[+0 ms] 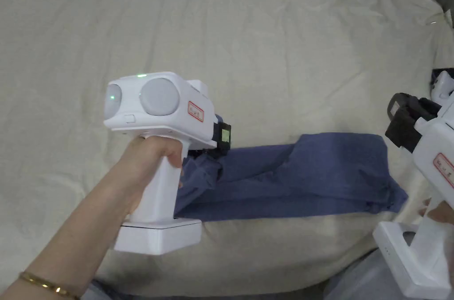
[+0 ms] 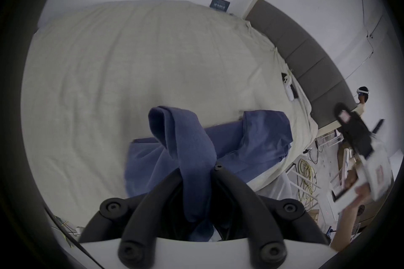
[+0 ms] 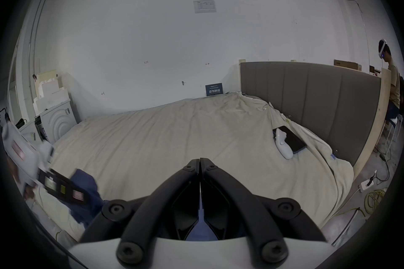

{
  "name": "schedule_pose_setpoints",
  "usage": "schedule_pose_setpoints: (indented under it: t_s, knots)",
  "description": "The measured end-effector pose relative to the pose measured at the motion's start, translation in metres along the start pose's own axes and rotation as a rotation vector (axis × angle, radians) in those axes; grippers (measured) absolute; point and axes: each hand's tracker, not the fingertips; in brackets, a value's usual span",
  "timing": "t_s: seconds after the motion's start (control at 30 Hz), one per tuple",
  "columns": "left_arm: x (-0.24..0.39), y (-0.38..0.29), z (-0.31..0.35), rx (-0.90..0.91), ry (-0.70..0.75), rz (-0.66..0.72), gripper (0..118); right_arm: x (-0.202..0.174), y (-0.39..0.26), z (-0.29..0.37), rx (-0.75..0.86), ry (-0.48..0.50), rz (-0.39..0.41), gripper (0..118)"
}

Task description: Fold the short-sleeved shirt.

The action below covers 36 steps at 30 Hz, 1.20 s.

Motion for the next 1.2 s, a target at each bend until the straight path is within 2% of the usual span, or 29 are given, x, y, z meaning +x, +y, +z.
schedule_pose_setpoints:
  t_s: [0.17,0.23,0.27,0.37,0.4,0.53,0.63,0.7,0.73,0.77,0.83,0.87,0.97,1.03,1.2]
  knots:
    - [0.026,0.001,-0.077,-0.098,0.071,-0.005,9,0.011,-0.002,0.01,-0.003,-0.037,0.017,0]
    - [0.032,-0.003,-0.106,-0.164,0.104,-0.044,26,0.015,-0.003,0.009,-0.014,-0.048,0.008,0]
    - [0.033,-0.003,-0.119,-0.19,0.08,-0.034,49,0.016,-0.003,0.008,-0.019,-0.054,0.007,0]
    - [0.037,-0.001,-0.122,-0.167,-0.015,0.007,95,0.018,-0.003,0.007,-0.023,-0.061,0.003,0]
    - [0.04,0.003,-0.117,-0.16,-0.05,0.019,102,0.019,-0.002,0.006,-0.024,-0.059,0.003,0]
    - [0.032,0.021,-0.082,-0.084,-0.089,0.075,103,0.014,0.002,0.004,-0.035,-0.062,0.03,0]
    - [0.017,0.028,-0.043,0.085,-0.06,0.014,97,0.013,0.003,0.002,-0.038,-0.049,0.028,0]
    - [0.01,0.024,-0.018,0.216,0.034,-0.047,70,0.012,0.003,-0.002,-0.04,-0.043,0.025,0]
    - [0.006,0.02,-0.012,0.262,0.081,-0.075,48,0.012,0.003,-0.003,-0.041,-0.04,0.024,0]
    - [0.001,0.014,-0.009,0.298,0.143,-0.111,34,0.012,0.003,-0.005,-0.042,-0.037,0.022,0]
    - [-0.006,-0.003,-0.012,0.347,0.261,-0.152,19,0.011,0.003,-0.007,-0.047,-0.033,0.011,0]
    - [-0.009,-0.01,-0.017,0.357,0.301,-0.152,0,0.012,0.002,-0.008,-0.051,-0.035,0.008,0]
    - [-0.021,-0.032,-0.038,0.253,0.194,-0.088,0,0.012,0.0,-0.011,-0.06,-0.048,0.007,0]
    - [-0.016,-0.051,-0.052,0.245,0.17,-0.049,0,0.014,-0.002,-0.012,-0.068,-0.049,-0.005,0]
    - [0.026,-0.09,-0.085,0.201,0.138,-0.173,0,0.02,-0.004,-0.01,-0.079,-0.062,-0.01,0]
